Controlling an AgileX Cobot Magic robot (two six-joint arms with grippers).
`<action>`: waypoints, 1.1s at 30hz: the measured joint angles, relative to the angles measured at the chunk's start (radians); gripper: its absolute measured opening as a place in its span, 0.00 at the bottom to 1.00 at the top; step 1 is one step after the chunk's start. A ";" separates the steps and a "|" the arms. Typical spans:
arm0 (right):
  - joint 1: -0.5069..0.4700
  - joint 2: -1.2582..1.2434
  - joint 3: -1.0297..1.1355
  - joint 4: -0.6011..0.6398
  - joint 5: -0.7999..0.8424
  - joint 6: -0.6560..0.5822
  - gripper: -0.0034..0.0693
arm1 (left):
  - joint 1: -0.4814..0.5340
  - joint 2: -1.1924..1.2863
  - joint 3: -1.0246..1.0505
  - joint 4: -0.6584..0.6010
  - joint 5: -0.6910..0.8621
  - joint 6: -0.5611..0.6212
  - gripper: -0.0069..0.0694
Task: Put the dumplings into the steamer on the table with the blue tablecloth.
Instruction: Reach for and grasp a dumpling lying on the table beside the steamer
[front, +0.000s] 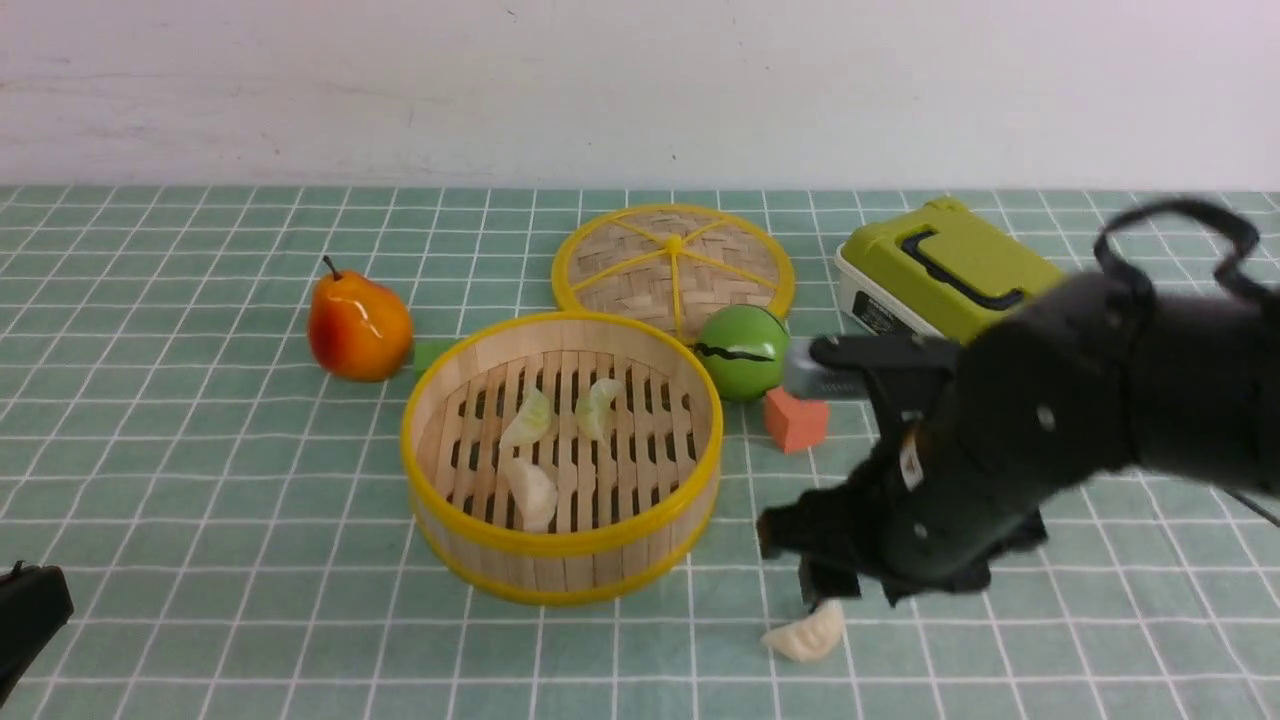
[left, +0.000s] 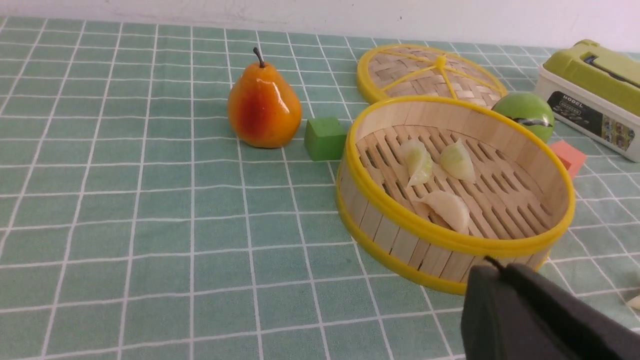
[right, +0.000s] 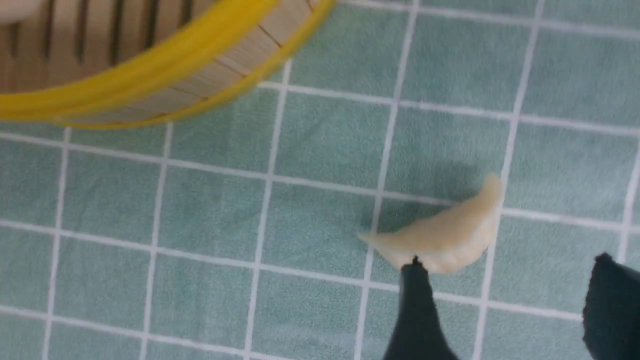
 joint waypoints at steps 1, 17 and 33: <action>0.000 -0.002 0.041 0.000 -0.052 0.040 0.64 | 0.000 0.000 0.000 0.000 -0.001 -0.001 0.07; 0.001 0.109 0.126 0.006 -0.355 0.090 0.48 | 0.000 0.000 0.012 0.000 -0.027 -0.002 0.08; 0.001 0.019 -0.141 0.030 -0.003 -0.371 0.29 | 0.000 0.000 0.015 0.000 -0.045 -0.002 0.09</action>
